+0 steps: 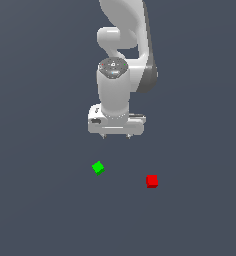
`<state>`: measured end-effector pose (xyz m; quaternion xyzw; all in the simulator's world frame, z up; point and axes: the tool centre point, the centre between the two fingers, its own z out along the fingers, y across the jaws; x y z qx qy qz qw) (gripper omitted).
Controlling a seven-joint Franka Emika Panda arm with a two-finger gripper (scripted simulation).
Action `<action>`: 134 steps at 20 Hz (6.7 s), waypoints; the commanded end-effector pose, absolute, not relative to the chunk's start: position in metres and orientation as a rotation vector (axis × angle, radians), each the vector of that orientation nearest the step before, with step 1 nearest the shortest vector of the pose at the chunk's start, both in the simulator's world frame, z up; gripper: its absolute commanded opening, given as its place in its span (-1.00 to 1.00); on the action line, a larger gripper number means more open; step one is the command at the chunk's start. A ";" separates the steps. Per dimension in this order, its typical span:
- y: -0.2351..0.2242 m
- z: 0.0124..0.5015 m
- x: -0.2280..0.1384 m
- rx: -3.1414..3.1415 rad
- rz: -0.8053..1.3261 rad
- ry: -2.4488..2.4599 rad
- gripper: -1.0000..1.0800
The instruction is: Stack the red cube on top of the green cube.
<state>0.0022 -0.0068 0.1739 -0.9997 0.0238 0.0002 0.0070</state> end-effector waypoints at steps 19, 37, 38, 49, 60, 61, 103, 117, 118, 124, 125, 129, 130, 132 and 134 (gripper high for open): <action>0.050 0.134 0.051 -3.132 0.000 0.038 0.92; 0.130 0.080 0.119 -3.140 0.000 -0.016 0.92; 0.133 0.079 0.121 -3.140 0.000 -0.017 0.92; 0.146 0.070 0.134 -3.141 0.000 -0.027 0.92; 0.147 0.051 0.133 -3.142 0.000 -0.028 0.92; 0.147 0.045 0.133 -3.142 0.000 -0.028 0.92; 0.146 0.111 0.133 -3.142 0.000 -0.028 -1.00; 0.140 0.118 0.132 -3.141 -0.001 -0.028 -1.00; 0.138 0.117 0.131 -3.141 -0.001 -0.028 -1.00; 0.113 0.111 0.125 -3.141 -0.001 -0.028 -1.00; 0.107 0.110 0.123 -3.141 -0.001 -0.028 -1.00; 0.074 0.101 0.114 -3.141 -0.001 -0.027 -1.00; 0.064 0.099 0.111 -3.141 -0.001 -0.027 -1.00; 0.044 0.094 0.106 -3.141 -0.001 -0.027 -1.00; 0.024 0.089 0.101 -3.141 -0.001 -0.027 -1.00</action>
